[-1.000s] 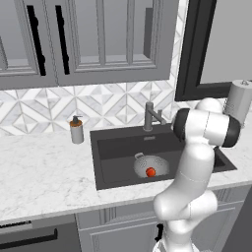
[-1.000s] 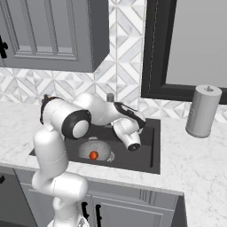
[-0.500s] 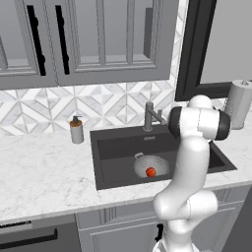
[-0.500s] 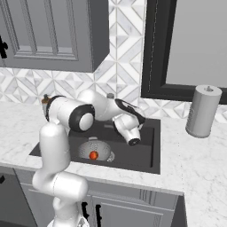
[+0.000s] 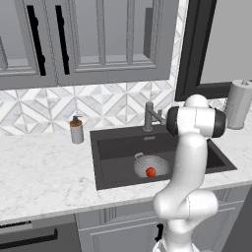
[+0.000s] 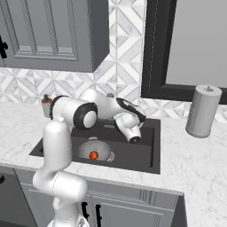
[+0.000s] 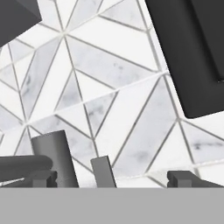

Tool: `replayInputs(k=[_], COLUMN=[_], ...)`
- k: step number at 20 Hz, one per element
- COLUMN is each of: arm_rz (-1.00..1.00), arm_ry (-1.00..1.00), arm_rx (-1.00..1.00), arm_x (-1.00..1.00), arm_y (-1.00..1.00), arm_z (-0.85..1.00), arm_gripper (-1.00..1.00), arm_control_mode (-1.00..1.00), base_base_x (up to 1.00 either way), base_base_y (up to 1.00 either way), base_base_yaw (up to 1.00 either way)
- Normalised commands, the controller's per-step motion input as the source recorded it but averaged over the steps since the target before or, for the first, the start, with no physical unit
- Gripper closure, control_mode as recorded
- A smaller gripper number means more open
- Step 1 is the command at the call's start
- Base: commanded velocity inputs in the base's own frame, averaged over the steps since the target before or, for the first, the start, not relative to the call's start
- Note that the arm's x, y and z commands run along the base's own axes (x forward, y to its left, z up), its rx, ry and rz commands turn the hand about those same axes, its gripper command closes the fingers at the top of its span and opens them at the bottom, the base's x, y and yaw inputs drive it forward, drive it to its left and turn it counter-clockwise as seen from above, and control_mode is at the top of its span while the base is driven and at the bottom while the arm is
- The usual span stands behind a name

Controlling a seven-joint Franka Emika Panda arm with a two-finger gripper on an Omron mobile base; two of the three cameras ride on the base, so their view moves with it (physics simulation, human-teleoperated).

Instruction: Put the colander in the sink, put the apple in the colander, and turn on the sink faucet and pour water over the colander.

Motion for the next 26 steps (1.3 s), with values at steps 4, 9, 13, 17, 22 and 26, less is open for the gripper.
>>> replayInputs(k=[4, 9, 13, 17, 22, 26], arm_rz=[0.00, 0.00, 0.00, 0.00, 0.00, 0.00], arm_ry=[0.06, 0.07, 0.06, 0.05, 0.07, 0.06], arm_rx=[0.00, 0.00, 0.00, 0.00, 0.00, 0.00], arm_x=[0.01, 0.08, 0.19, 0.24, 0.19, 0.20], arm_y=[0.00, 0.05, 0.04, 0.01, 0.04, 0.01], arm_z=[-0.12, -0.03, 0.00, 0.00, 0.00, 0.00], arm_gripper=[-1.00, -1.00, -1.00, -1.00, -1.00, -1.00], arm_control_mode=[-1.00, -1.00, -1.00, -1.00, -1.00, -1.00], base_base_x=[0.00, 0.00, 0.00, 0.00, 0.00, 0.00], base_base_y=[0.00, 0.00, 0.00, 0.00, 0.00, 0.00], base_base_yaw=[0.00, 0.00, 0.00, 0.00, 0.00, 0.00])
